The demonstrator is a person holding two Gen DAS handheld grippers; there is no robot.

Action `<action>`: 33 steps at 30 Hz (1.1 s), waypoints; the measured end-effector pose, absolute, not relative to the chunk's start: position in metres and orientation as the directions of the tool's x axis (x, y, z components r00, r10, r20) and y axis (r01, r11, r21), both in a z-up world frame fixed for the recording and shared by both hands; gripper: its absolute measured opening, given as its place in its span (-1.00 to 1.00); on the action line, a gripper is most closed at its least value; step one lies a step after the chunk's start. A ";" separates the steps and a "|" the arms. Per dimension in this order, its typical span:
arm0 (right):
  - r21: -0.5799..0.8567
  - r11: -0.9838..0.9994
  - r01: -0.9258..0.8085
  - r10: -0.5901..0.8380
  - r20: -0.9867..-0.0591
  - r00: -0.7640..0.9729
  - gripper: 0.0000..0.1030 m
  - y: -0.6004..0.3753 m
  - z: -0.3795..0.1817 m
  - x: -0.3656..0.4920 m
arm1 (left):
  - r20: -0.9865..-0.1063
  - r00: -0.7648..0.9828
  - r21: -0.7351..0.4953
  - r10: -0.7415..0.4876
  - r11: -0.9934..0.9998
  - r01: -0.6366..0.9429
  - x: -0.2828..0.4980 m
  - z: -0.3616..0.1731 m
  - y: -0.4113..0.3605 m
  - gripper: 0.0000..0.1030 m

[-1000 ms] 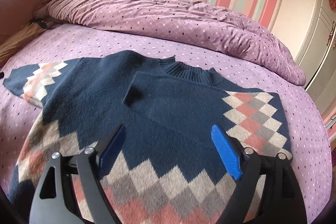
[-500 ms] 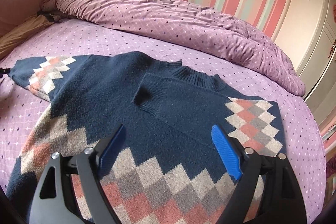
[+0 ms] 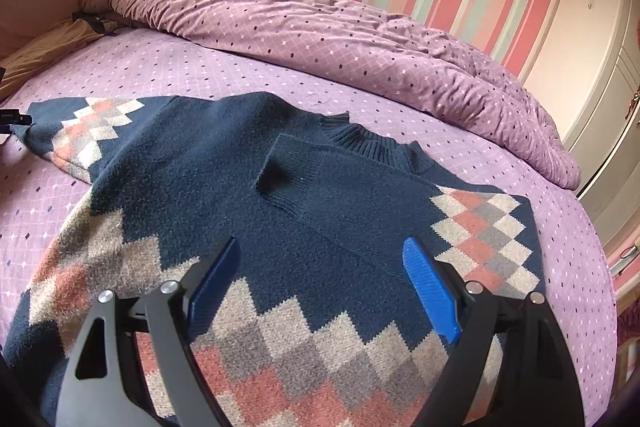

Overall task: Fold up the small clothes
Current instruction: 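Grasp the other sleeve cuff with the left gripper and lift it, then lay the sleeve across the sweater body with the left gripper and release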

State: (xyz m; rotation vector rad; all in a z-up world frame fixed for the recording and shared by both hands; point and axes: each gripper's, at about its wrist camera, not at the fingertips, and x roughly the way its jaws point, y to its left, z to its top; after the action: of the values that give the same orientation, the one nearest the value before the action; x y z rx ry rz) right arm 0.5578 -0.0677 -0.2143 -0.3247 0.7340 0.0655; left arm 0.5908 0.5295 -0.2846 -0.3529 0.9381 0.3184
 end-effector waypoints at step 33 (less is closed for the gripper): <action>-0.249 0.962 -0.116 -0.076 -0.649 0.757 0.64 -0.126 -0.188 0.546 | -0.746 0.644 -0.122 0.171 0.915 -0.384 0.596 -0.185 0.472 -0.79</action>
State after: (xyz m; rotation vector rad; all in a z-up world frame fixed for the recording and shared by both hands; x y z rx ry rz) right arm 0.5464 -0.1256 -0.1883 -0.2834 0.7144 0.0222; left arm 0.5963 0.4724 -0.1853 -0.2814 0.8131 0.3211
